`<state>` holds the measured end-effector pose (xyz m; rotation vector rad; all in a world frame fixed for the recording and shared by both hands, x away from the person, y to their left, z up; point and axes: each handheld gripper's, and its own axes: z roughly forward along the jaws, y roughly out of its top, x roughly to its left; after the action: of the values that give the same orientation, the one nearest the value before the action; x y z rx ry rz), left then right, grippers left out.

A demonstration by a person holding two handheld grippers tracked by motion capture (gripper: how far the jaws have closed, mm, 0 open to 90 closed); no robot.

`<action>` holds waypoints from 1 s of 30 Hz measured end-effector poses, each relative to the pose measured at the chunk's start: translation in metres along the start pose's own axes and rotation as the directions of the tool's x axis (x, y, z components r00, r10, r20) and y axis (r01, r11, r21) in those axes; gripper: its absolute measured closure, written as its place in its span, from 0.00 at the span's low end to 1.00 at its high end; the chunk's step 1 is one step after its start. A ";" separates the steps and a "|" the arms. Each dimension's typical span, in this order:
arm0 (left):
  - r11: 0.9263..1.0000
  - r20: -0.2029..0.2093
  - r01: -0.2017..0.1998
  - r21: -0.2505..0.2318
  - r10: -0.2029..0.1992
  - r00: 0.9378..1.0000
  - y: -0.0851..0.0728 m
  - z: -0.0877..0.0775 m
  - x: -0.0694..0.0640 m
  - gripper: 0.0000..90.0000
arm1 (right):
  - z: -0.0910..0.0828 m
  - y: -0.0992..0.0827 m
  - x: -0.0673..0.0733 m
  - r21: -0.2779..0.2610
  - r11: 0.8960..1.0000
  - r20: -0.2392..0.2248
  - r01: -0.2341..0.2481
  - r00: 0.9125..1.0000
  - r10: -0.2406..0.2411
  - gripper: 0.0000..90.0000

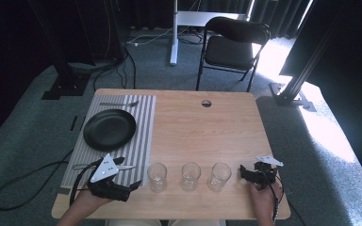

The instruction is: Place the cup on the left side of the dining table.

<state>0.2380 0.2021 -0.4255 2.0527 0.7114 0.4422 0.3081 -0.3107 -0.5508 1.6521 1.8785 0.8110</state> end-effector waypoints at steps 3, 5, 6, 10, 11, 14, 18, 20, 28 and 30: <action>1.000 0.008 -0.013 0.004 0.013 1.000 0.005 0.003 -0.002 0.04 | 0.000 0.000 0.000 0.000 1.000 0.000 0.000 1.000 0.000 0.13; 1.000 0.016 -0.021 0.009 0.021 1.000 0.007 0.006 -0.004 0.04 | 0.000 0.000 0.000 0.000 1.000 0.000 0.000 1.000 0.000 0.13; 1.000 0.019 -0.019 0.009 0.019 1.000 0.008 0.007 -0.005 0.05 | 0.000 0.000 0.000 0.000 1.000 0.000 0.000 1.000 0.000 0.13; 0.999 0.043 -0.026 0.020 0.025 0.999 0.010 0.015 -0.008 0.04 | 0.000 0.000 0.000 0.000 1.000 0.001 0.000 1.000 0.000 0.13; 0.999 0.043 -0.030 0.022 0.029 0.999 0.010 0.017 -0.009 0.05 | 0.000 0.000 0.000 -0.001 1.000 0.000 0.001 1.000 -0.001 0.13; 0.999 0.057 -0.043 0.029 0.041 0.998 0.014 0.023 -0.012 0.05 | 0.000 0.000 0.000 0.000 1.000 0.001 0.000 1.000 0.000 0.13; 0.998 0.081 -0.055 0.033 0.052 0.995 0.020 0.030 -0.017 0.05 | 0.000 0.000 0.000 0.000 1.000 0.000 0.000 1.000 0.000 0.13; 0.997 0.089 -0.066 0.040 0.063 0.994 0.023 0.034 -0.019 0.05 | 0.000 0.000 0.000 0.000 1.000 0.000 0.000 1.000 0.000 0.13; 0.995 0.121 -0.091 0.049 0.084 0.989 0.033 0.048 -0.027 0.05 | 0.000 0.000 0.000 -0.001 1.000 0.000 0.001 1.000 -0.001 0.13; 0.994 0.119 -0.095 0.046 0.089 0.989 0.035 0.050 -0.029 0.05 | 0.000 0.000 0.000 0.000 1.000 0.000 0.000 1.000 0.000 0.13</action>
<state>0.2540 0.1363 -0.4244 2.1468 0.5649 0.3552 0.3080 -0.3107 -0.5508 1.6516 1.8783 0.8110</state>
